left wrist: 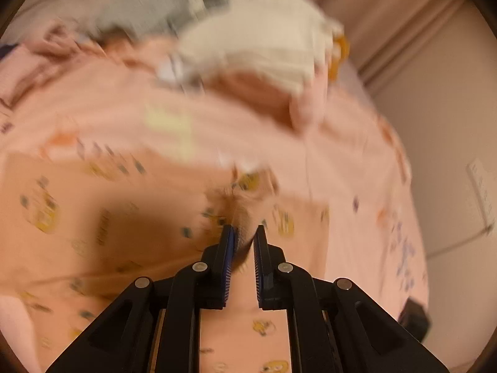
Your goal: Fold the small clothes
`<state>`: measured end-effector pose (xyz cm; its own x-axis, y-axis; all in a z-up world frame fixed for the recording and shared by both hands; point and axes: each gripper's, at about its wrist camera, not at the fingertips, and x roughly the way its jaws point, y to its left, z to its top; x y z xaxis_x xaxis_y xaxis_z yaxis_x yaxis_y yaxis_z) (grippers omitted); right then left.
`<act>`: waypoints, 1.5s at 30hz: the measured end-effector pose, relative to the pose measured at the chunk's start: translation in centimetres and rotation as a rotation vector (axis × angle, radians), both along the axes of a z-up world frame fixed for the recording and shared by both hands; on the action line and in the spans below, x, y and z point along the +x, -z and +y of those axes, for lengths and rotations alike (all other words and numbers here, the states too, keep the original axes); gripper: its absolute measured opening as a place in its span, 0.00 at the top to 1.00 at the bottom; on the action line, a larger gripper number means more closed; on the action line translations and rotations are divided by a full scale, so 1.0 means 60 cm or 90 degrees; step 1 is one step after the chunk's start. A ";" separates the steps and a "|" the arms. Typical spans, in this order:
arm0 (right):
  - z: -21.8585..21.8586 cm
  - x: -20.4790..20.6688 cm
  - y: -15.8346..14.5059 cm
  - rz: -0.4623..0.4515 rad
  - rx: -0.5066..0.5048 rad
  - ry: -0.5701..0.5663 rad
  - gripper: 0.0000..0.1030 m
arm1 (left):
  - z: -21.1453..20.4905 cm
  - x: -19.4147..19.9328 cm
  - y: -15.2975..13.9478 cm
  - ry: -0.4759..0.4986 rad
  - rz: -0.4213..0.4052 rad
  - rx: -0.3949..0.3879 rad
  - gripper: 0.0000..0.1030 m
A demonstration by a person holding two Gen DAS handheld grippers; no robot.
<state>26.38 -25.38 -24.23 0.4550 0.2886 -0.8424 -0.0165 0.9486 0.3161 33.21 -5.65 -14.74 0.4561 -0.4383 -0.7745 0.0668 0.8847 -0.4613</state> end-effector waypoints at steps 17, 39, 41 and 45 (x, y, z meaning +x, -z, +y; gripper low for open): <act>0.007 -0.009 -0.001 -0.018 -0.019 0.004 0.92 | 0.225 -0.133 -0.010 -0.138 0.000 0.176 0.43; 0.049 0.075 -0.055 0.062 0.186 0.001 0.53 | 0.276 -0.136 0.103 -0.218 0.039 0.118 0.88; 0.070 0.105 -0.033 0.109 0.215 0.004 0.53 | 0.272 -0.137 0.103 -0.215 0.031 0.134 0.88; 0.100 0.138 0.011 0.153 0.287 0.034 0.63 | 0.274 -0.139 0.106 -0.215 0.020 0.140 0.88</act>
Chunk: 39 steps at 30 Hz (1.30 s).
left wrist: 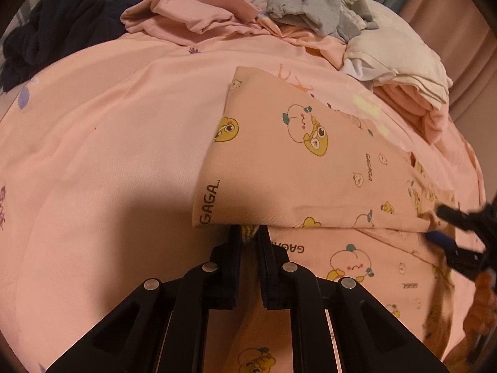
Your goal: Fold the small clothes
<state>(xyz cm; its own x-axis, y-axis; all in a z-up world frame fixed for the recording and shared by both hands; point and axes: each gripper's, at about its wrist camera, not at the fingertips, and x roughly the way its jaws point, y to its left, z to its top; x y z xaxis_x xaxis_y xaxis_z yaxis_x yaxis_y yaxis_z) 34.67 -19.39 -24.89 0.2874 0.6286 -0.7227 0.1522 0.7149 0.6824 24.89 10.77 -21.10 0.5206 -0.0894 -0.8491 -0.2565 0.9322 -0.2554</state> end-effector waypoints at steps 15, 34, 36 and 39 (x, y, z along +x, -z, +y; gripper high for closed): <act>-0.084 -0.036 -0.114 -0.174 -0.189 0.051 0.91 | -0.004 -0.007 -0.002 -0.002 -0.029 0.022 0.90; -0.063 -0.044 -0.116 -0.177 -0.253 -0.040 0.86 | -0.044 0.022 -0.093 0.070 -0.062 0.120 0.85; -0.038 -0.029 -0.076 -0.134 -0.279 -0.064 0.87 | -0.072 0.048 -0.048 0.084 0.005 0.116 0.85; -0.034 -0.034 -0.018 -0.109 -0.317 -0.081 0.94 | -0.095 0.028 -0.014 0.091 -0.014 0.166 0.85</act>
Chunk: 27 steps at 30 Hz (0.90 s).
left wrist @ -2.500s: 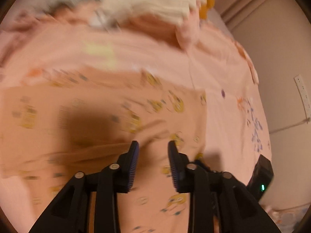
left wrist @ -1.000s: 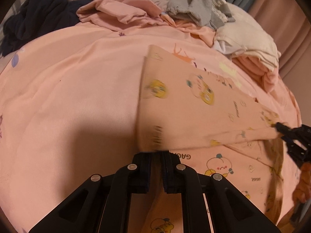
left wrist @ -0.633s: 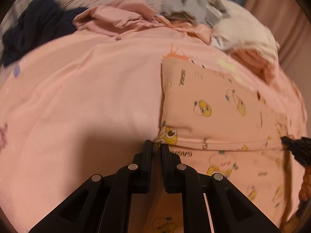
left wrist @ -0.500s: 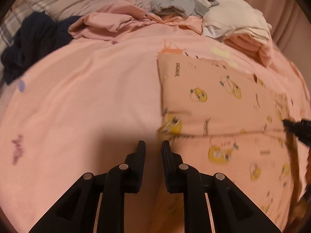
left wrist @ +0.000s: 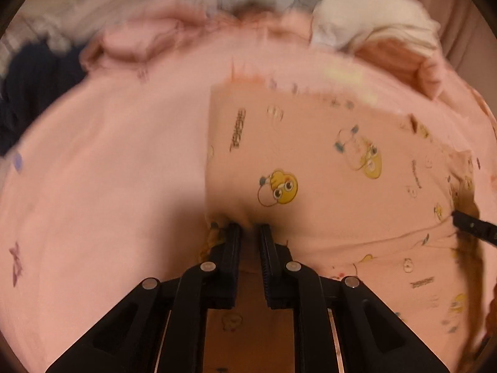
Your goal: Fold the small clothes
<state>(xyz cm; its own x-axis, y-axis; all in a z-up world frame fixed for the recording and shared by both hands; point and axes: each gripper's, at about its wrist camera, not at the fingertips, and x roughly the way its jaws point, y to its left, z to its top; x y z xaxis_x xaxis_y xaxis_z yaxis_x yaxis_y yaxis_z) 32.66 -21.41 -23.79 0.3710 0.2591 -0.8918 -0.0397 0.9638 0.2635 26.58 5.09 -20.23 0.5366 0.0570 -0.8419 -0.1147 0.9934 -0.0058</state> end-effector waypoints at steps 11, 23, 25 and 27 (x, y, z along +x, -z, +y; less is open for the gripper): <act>-0.003 -0.030 -0.030 0.007 0.088 -0.023 0.89 | 0.020 -0.033 -0.006 0.006 0.014 -0.059 0.85; 0.076 -0.044 -0.016 0.038 0.054 -0.094 0.91 | 0.026 -0.031 -0.004 0.019 0.003 -0.073 0.85; 0.048 -0.061 -0.041 0.036 0.077 -0.081 0.87 | 0.026 -0.040 -0.018 0.031 0.043 -0.084 0.85; 0.012 -0.093 -0.074 0.005 0.092 -0.078 0.83 | 0.031 -0.063 -0.039 0.048 0.044 -0.098 0.85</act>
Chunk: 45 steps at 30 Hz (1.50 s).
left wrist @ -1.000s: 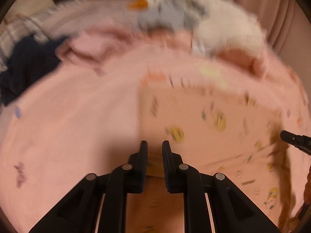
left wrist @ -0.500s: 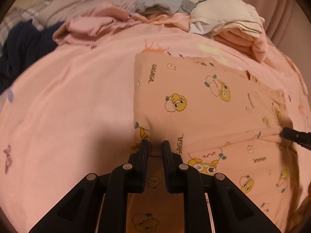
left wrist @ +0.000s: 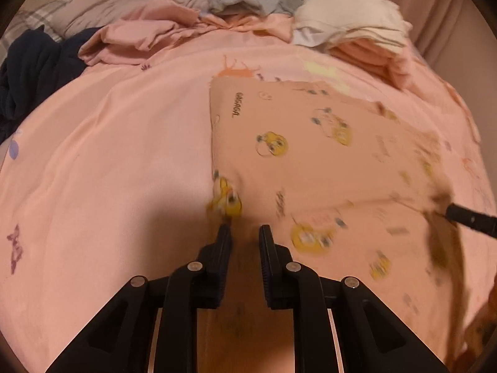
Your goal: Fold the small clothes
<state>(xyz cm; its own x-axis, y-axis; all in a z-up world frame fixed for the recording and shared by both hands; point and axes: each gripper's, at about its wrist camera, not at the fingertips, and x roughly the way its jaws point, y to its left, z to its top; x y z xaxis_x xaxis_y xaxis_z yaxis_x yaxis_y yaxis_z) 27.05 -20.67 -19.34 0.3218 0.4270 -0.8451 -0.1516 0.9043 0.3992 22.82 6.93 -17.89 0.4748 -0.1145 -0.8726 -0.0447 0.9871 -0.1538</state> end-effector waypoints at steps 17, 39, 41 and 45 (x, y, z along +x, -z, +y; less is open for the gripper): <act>-0.222 -0.285 0.052 0.152 0.145 0.120 0.40 | 0.151 -0.266 0.043 -0.051 0.137 -0.378 0.37; -0.122 -0.370 0.077 0.233 0.225 0.055 0.39 | 0.081 -0.339 0.086 0.000 0.208 -0.591 0.37; -0.114 -0.369 0.074 0.227 0.226 0.055 0.39 | 0.075 -0.333 0.084 -0.013 0.198 -0.581 0.37; -0.121 -0.365 0.079 0.227 0.262 0.090 0.39 | 0.062 -0.324 0.071 -0.024 0.164 -0.528 0.38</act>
